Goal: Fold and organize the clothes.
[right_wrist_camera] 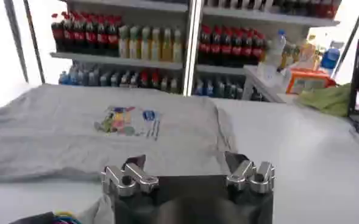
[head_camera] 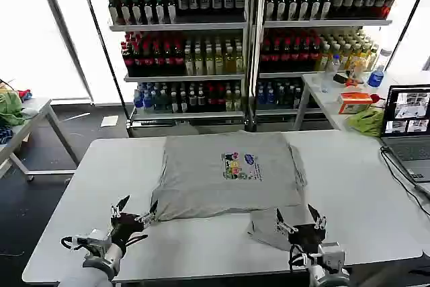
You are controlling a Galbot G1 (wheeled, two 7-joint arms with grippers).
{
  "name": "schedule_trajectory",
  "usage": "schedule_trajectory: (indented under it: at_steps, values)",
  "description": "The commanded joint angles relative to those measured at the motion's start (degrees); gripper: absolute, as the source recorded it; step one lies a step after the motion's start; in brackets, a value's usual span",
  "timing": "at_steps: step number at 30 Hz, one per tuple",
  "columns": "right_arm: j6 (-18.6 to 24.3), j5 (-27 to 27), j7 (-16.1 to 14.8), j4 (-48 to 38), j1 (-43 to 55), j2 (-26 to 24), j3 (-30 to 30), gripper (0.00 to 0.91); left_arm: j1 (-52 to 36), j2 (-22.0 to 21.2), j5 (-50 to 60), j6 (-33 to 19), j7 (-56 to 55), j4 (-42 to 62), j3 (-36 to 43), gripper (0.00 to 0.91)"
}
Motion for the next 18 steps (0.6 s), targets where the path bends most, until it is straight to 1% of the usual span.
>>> schedule_trajectory:
  at_steps: [1, 5, 18]
  values:
    - [-0.8, 3.8, 2.4, 0.5, -3.8, -2.2, 0.3, 0.907, 1.8, 1.8, -2.7, 2.2, -0.7, -0.8, 1.8, 0.907]
    - [-0.7, 3.7, 3.3, 0.1, -4.1, -1.8, 0.0, 0.907, 1.7, 1.5, -3.2, 2.3, -0.3, -0.6, 2.1, 0.907]
    - [0.1, 3.2, 3.7, -0.7, -4.5, 0.0, -0.4, 0.907, 1.0, 0.1, -4.5, 2.2, 0.5, 1.4, 3.2, 0.907]
